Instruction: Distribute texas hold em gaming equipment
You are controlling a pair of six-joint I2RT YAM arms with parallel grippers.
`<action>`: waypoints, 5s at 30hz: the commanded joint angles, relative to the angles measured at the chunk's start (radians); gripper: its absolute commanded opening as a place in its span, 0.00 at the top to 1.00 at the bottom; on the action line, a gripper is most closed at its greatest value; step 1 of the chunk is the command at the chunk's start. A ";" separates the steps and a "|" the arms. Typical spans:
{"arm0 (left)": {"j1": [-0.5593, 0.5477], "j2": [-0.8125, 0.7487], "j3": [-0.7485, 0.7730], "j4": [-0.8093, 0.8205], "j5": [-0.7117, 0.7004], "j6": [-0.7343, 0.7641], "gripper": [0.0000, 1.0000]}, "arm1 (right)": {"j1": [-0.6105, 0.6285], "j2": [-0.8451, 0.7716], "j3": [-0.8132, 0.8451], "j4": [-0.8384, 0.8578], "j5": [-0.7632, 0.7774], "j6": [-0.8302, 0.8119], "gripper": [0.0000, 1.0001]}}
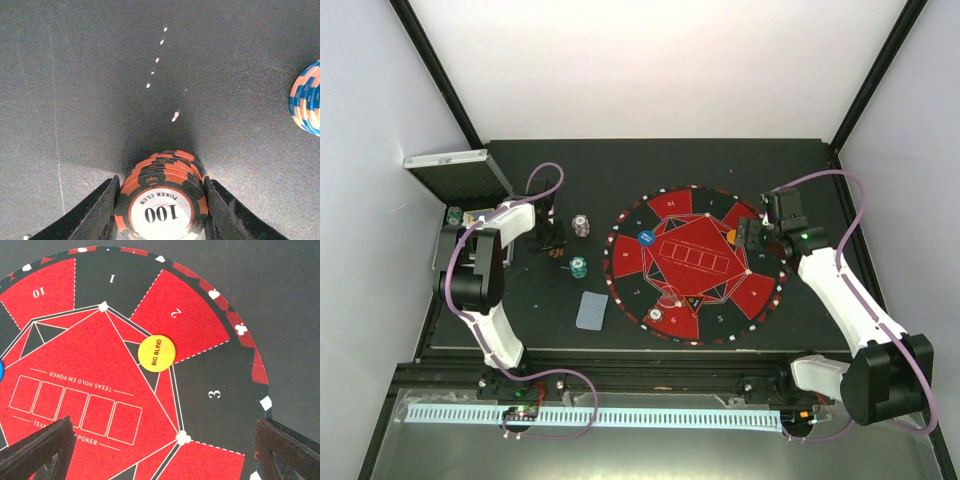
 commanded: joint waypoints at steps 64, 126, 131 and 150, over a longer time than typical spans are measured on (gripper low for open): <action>-0.404 0.438 0.685 -0.162 0.029 0.057 0.65 | -0.005 -0.035 0.029 -0.018 0.032 -0.006 0.02; -0.015 -0.079 -0.041 0.067 -0.018 0.032 0.24 | -0.003 -0.075 0.030 -0.040 0.009 0.003 0.02; -0.016 -0.028 -0.022 0.063 -0.033 0.033 0.26 | -0.004 -0.054 0.042 -0.036 0.000 0.003 0.02; -0.017 0.055 -0.009 0.066 -0.023 0.032 0.45 | -0.004 -0.032 0.048 -0.026 -0.005 -0.001 0.02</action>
